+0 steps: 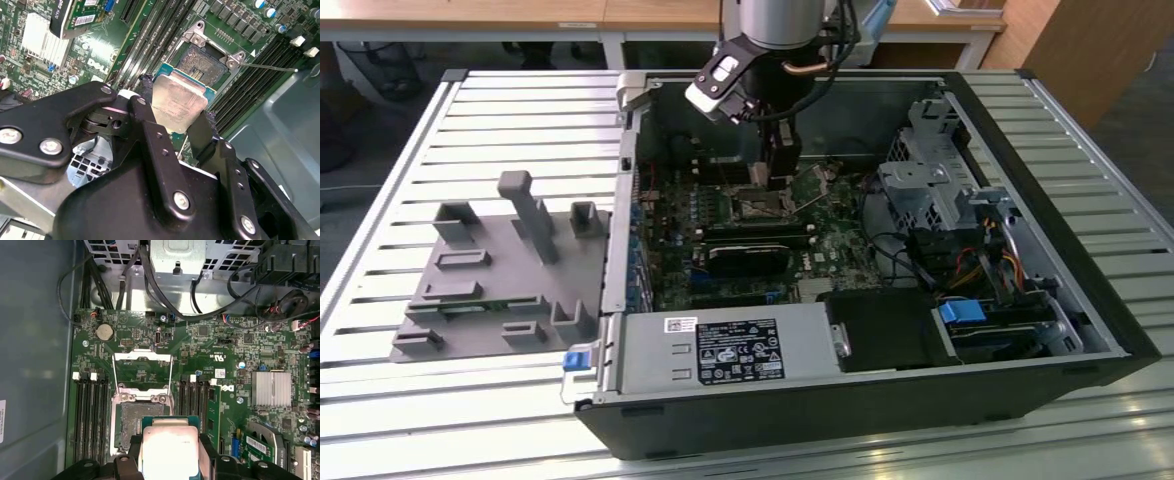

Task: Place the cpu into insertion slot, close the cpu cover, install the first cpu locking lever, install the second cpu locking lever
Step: 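Place the cpu into insertion slot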

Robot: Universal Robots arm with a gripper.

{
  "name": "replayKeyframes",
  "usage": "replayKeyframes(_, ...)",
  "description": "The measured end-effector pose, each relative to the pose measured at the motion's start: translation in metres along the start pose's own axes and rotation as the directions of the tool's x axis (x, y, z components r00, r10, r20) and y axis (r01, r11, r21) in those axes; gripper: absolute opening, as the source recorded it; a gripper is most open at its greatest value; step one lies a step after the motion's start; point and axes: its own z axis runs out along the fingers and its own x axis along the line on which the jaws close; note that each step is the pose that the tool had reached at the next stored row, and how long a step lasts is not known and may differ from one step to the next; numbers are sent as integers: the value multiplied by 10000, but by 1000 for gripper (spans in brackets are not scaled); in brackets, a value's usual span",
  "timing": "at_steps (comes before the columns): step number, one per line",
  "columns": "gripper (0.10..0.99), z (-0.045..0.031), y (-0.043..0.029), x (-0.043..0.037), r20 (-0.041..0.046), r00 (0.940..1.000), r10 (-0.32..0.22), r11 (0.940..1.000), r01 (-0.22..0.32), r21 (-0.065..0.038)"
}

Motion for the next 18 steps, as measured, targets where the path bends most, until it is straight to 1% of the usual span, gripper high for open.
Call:
replayKeyframes(7, 529, 69, -4, 3, 1, 10000, 16, 10000, -16, 0)
replayKeyframes(9, 529, 79, -5, 7, 34, 10000, 18, 10000, -18, -2)
replayKeyframes(11, 529, 95, -6, 9, 36, 10000, 16, 10000, -16, -10)
replayKeyframes(18, 529, 185, -11, 30, 38, 10000, 16, 10000, -16, -10)
